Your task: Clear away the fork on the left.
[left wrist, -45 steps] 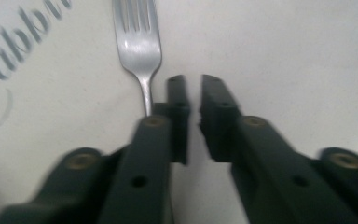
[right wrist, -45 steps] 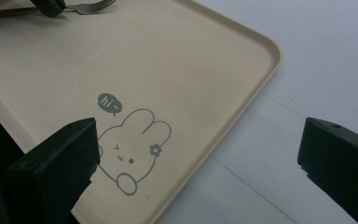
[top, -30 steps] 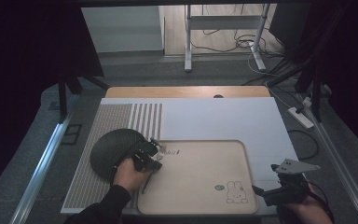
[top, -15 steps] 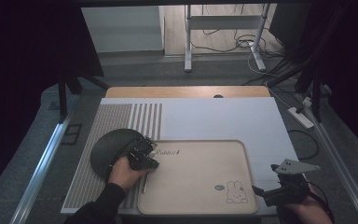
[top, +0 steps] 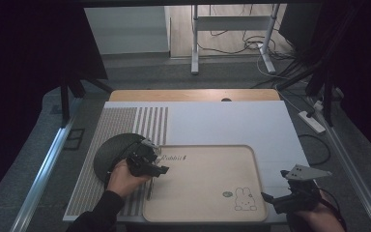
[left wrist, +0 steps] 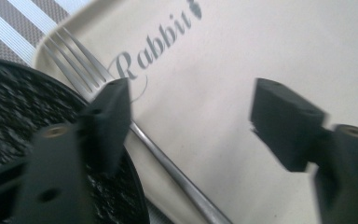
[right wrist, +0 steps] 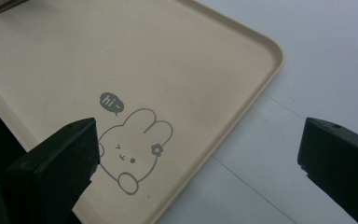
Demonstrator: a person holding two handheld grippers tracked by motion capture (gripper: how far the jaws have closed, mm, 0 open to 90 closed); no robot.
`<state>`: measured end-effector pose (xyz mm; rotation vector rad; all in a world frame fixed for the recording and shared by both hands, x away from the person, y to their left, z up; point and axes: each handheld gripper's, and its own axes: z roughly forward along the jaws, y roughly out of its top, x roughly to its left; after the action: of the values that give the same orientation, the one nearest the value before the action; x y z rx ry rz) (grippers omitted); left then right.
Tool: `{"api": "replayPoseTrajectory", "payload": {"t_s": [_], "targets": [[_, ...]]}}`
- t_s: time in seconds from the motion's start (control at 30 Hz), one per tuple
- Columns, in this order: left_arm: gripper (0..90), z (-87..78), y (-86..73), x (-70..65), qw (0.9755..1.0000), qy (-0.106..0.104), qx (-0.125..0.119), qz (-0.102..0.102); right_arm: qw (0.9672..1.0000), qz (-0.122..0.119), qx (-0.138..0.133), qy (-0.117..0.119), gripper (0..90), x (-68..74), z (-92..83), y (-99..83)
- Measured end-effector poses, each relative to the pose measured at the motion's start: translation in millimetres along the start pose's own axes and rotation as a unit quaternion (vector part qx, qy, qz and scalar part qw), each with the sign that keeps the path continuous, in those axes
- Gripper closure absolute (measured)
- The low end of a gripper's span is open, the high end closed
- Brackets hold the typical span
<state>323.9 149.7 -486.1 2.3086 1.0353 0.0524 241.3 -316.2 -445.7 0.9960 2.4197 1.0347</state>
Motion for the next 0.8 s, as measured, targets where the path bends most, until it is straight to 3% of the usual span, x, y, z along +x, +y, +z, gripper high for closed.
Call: {"api": "replayPoseTrajectory", "payload": {"t_s": [0.1, 0.23, 0.37, 0.8], "targets": [[20.9, -4.9, -1.2, 0.4, 0.9997, 0.005, -0.017, -0.017, 1.0000, 0.000, 0.000, 0.000, 0.0, 0.0, -0.1, -0.1], [15.9, -10.7, -5.3, 1.9, 0.9992, 0.001, -0.031, -0.023, 1.0000, 0.000, 0.000, 0.000, 0.0, -0.1, -0.1, 0.0], [9.1, -18.7, -11.9, 0.3, 0.9989, 0.007, -0.046, -0.011, 1.0000, 0.000, 0.000, 0.000, 0.0, 0.0, 0.0, 0.0], [2.0, -40.0, -30.5, -0.9, 0.9965, 0.006, -0.081, -0.020, 1.0000, 0.001, -0.001, -0.001, 0.0, -0.3, 0.0, 0.0]]}}
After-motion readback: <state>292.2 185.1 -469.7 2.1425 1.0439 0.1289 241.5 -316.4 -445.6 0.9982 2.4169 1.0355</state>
